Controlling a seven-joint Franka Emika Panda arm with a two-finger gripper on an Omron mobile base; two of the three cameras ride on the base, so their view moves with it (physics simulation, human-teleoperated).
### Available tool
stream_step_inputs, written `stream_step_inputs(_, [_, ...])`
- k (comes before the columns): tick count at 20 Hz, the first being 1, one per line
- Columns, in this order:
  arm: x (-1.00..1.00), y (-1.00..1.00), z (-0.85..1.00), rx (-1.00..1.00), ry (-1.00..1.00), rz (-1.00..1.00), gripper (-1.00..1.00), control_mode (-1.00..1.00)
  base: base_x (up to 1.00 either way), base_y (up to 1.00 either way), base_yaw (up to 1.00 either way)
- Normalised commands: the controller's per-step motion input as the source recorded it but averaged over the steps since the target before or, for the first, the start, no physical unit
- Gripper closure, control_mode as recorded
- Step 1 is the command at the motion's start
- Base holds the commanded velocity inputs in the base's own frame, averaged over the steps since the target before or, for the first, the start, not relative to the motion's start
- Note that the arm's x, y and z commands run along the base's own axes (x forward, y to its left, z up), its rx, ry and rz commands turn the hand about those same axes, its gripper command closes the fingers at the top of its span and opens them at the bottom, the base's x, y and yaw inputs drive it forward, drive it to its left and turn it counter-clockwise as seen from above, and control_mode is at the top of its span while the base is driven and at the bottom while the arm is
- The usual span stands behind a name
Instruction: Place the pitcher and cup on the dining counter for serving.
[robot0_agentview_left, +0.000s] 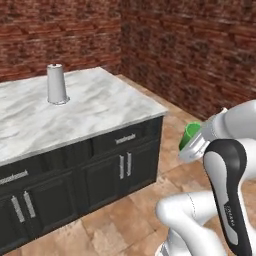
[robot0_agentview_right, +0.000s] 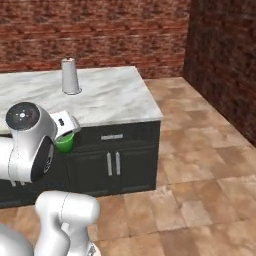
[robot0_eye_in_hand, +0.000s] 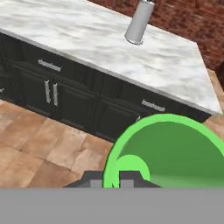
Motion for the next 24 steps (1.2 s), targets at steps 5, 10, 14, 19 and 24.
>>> stream_step_inputs(5, [0.00, 0.00, 0.00, 0.00, 0.00, 0.00, 1.00, 1.00, 0.99, 0.43, 0.62])
stream_step_inputs(10, [0.00, 0.00, 0.00, 0.00, 0.00, 0.00, 1.00, 1.00, 0.96, 0.81, 0.48])
stream_step_inputs(14, [0.00, 0.00, 0.00, 0.00, 0.00, 0.00, 1.00, 1.00, 0.89, 1.00, 0.33])
stream_step_inputs(19, [0.00, 0.00, 0.00, 0.00, 0.00, 0.00, 1.00, 1.00, 0.48, 1.00, 0.11])
stream_step_inputs(24, [0.00, 0.00, 0.00, 0.00, 0.00, 0.00, 1.00, 1.00, 0.13, 1.00, -0.15])
